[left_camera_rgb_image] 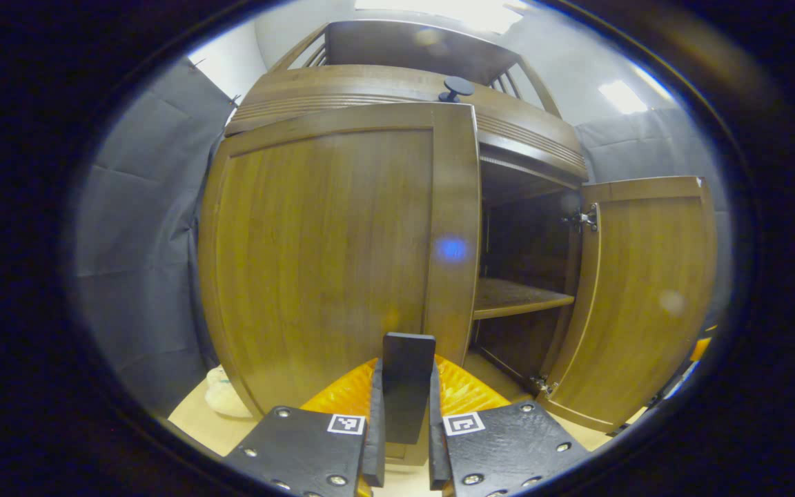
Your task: Open the right door of the double-door shoe cabinet with the right hand, and open the left door with the left hand.
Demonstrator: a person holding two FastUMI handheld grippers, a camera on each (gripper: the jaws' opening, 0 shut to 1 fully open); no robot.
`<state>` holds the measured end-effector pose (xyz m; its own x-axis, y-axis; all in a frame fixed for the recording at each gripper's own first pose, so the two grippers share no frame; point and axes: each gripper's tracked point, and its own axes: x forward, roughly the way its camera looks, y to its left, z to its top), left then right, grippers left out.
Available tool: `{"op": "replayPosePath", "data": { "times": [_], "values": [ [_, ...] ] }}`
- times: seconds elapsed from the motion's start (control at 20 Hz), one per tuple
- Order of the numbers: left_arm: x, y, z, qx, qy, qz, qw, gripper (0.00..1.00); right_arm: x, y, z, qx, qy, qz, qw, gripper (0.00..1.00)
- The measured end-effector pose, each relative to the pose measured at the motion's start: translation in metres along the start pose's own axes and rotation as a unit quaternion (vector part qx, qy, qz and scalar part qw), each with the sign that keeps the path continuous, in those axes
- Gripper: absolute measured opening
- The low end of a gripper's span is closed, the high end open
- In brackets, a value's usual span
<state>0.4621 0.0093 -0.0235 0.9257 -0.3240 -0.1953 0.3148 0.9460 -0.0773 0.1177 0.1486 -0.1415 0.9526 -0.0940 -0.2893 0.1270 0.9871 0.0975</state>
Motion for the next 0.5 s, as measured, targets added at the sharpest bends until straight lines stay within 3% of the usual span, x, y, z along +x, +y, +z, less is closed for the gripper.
{"op": "replayPosePath", "data": {
  "times": [0.3, 0.35, 0.5],
  "values": [
    [-0.004, 0.0, 0.006, -0.01, 0.004, -0.014, 1.0, 0.34, 0.011, 0.017, -0.017, -0.002, 0.014, 0.017, 1.0, 0.95],
    [-0.005, 0.0, 0.009, -0.009, 0.002, -0.018, 1.0, 0.34, 0.014, 0.024, -0.02, 0.0, 0.015, 0.02, 1.0, 0.92],
    [-0.011, 0.001, 0.015, 0.008, 0.0, -0.021, 1.0, 0.27, 0.022, 0.041, -0.029, -0.001, 0.031, 0.041, 0.999, 0.95]
  ]
}}
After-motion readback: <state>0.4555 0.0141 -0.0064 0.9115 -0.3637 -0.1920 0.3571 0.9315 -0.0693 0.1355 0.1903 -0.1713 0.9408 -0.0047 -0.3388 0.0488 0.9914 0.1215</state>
